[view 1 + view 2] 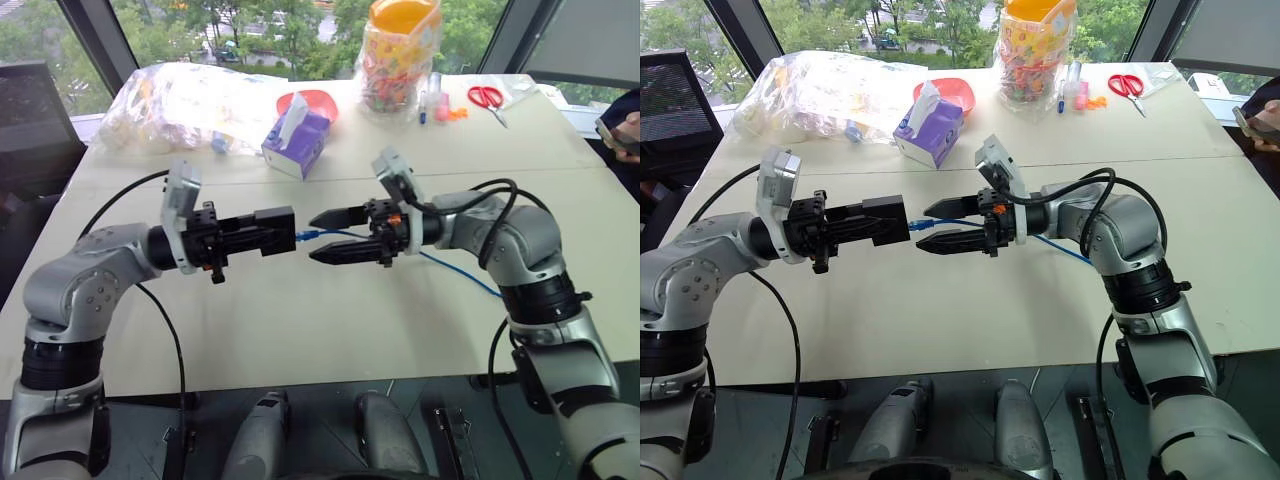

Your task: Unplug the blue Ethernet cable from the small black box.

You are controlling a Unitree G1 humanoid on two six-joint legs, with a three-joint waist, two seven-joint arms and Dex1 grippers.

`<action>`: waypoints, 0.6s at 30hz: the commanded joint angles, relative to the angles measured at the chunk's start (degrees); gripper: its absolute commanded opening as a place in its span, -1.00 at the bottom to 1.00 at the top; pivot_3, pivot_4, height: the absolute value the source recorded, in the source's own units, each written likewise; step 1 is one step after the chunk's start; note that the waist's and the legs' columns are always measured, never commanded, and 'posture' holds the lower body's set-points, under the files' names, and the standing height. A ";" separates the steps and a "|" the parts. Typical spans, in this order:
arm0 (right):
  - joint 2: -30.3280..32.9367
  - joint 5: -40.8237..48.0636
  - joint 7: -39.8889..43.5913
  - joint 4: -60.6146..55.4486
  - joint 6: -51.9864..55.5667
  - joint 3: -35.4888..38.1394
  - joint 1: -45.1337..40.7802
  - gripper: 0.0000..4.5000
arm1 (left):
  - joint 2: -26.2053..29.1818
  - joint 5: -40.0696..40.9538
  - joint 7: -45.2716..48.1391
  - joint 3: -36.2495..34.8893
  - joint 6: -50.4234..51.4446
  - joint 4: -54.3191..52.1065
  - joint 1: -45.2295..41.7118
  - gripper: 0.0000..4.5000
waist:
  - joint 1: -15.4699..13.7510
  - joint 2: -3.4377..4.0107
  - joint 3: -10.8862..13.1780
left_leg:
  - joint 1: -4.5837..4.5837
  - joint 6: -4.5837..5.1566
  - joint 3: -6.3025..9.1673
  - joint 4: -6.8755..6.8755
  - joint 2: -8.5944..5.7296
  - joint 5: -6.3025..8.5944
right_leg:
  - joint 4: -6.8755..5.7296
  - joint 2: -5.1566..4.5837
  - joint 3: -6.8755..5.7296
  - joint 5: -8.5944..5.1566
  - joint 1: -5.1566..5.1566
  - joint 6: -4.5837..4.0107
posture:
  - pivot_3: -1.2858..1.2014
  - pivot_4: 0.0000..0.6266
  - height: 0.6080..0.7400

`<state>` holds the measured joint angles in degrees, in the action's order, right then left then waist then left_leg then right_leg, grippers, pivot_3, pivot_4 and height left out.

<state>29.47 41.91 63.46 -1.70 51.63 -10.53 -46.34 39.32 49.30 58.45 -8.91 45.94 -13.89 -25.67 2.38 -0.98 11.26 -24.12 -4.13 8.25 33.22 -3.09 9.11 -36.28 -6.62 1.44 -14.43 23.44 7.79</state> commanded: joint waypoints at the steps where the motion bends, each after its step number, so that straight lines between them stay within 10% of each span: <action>1: -1.63 0.08 -0.10 0.63 -0.02 1.16 -2.06 0.46 | 0.83 2.62 0.02 -2.44 0.41 -1.73 -1.46 -0.78 | 0.02 0.00 0.00 | 0.00 0.00 0.00 0.00 0.00 0.00 | 0.00 0.00 0.00 0.01 0.00 0.01 | 0.03 -0.52 0.82; 3: -2.14 -0.45 0.22 1.32 -0.06 0.94 -2.45 0.15 | 0.98 2.90 -0.04 -2.43 0.53 -1.94 -1.34 -0.78 | 0.03 0.00 0.00 | 0.00 0.00 0.00 0.00 0.00 0.00 | 0.00 0.00 0.00 0.01 0.00 0.02 | 0.03 -0.52 0.82; 16: -3.24 -3.28 3.59 4.00 -0.37 -0.96 -4.48 0.15 | 0.93 2.96 -0.23 -2.74 0.52 -1.77 -1.69 -0.78 | 0.09 0.00 0.00 | -0.01 0.00 -0.01 0.00 0.00 0.00 | 0.00 0.00 -0.01 0.01 0.01 0.03 | 0.03 -0.52 0.82; 18: -3.44 -3.61 4.08 4.20 -0.44 -1.15 -4.72 -0.10 | 0.87 3.01 -0.34 -2.82 0.45 -2.06 -1.47 -0.78 | 0.12 0.00 0.00 | 0.00 0.00 -0.01 0.00 0.00 0.00 | 0.00 0.00 -0.01 0.01 0.02 0.03 | 0.03 -0.52 0.82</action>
<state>26.39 38.32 66.51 3.07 51.99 -12.16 -49.06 39.66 50.78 58.37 -9.88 46.96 -14.17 -26.41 2.51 -0.98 11.26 -24.13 -4.14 8.24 33.22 -3.09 9.11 -36.28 -6.62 1.43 -14.42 23.46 7.82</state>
